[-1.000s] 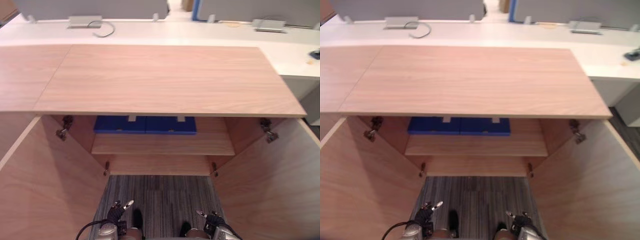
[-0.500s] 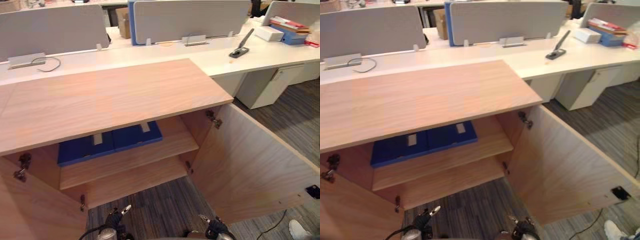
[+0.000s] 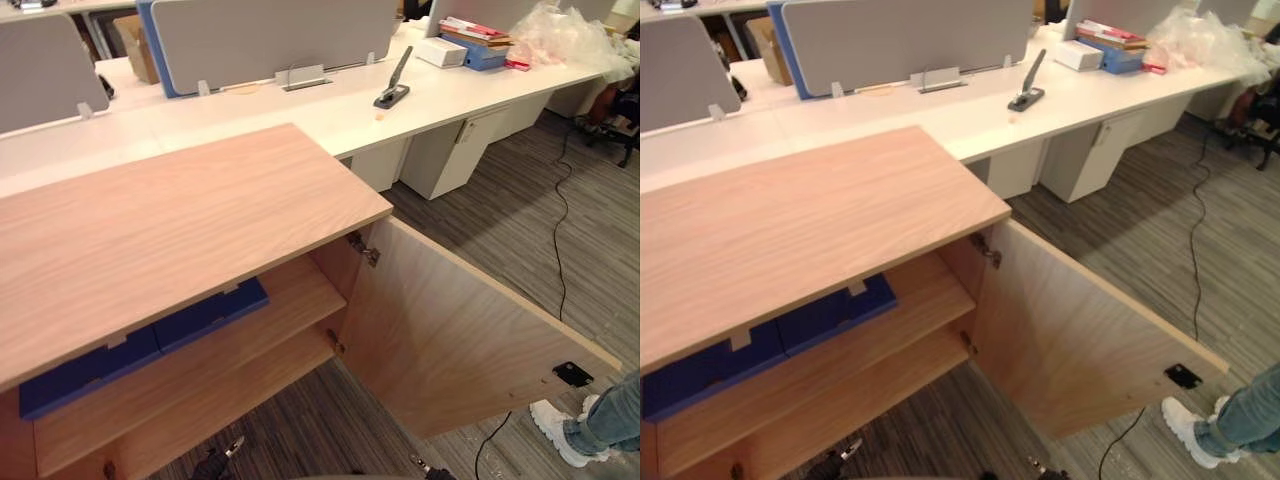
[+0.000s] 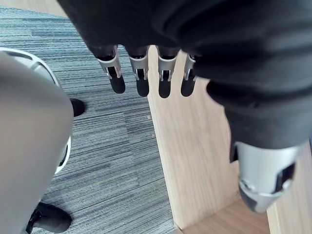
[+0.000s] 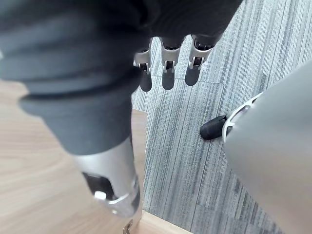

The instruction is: Walk over to the cabinet, pick up the folder, carry it to the office cabinet, place the folder inside the office cabinet, then close the office cabinet door

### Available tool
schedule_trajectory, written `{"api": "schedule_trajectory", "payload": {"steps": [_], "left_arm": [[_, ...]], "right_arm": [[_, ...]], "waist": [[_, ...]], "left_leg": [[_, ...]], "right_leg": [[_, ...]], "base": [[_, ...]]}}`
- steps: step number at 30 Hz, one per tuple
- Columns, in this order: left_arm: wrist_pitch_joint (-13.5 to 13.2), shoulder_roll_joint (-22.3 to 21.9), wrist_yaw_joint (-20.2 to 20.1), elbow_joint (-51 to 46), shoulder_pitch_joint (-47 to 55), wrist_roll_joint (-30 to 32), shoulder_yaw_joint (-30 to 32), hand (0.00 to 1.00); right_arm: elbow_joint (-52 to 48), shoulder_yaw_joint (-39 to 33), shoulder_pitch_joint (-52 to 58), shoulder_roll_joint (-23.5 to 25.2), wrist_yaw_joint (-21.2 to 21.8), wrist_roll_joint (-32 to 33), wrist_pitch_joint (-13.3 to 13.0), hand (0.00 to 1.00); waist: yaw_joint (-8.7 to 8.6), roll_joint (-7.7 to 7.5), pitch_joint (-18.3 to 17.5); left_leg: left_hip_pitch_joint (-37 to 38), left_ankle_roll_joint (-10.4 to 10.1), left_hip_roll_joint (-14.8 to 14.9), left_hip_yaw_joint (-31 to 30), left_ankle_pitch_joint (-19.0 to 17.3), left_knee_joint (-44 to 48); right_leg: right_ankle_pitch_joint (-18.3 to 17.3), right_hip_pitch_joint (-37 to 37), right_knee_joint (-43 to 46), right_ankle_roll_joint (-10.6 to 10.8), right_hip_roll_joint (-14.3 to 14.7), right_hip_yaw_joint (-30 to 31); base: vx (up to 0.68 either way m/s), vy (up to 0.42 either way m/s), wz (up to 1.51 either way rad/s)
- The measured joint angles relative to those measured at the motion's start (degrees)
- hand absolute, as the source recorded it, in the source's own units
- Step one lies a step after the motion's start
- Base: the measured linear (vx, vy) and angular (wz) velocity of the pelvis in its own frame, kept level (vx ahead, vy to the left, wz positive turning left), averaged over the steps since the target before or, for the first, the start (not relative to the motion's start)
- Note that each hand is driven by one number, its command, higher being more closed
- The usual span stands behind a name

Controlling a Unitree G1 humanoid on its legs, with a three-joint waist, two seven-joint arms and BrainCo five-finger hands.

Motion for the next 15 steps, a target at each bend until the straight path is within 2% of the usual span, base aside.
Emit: {"api": "schedule_trajectory", "payload": {"steps": [9,15], "left_arm": [[0.29,0.76,0.00,-0.28,0.48,-1.14,0.05,0.00],[0.39,1.32,-0.01,-0.43,1.25,-1.13,0.22,0.00]], "right_arm": [[-0.77,-7.20,-0.74,-1.03,-2.58,4.33,-1.31,0.00],[-8.65,-11.53,-2.05,-5.55,-4.50,5.34,-1.54,0.00]], "waist": [[-0.19,0.25,1.01],[-0.44,1.38,1.50]], "left_leg": [[0.02,-0.69,0.55,0.56,-4.06,3.66],[-0.11,-0.91,0.60,0.43,-5.59,3.12]], "right_leg": [[-0.01,-0.55,0.83,0.04,0.04,3.12],[0.77,-2.03,1.14,0.58,0.44,4.45]], "base": [[-0.01,0.057,-0.15],[-0.09,0.040,-0.11]]}}
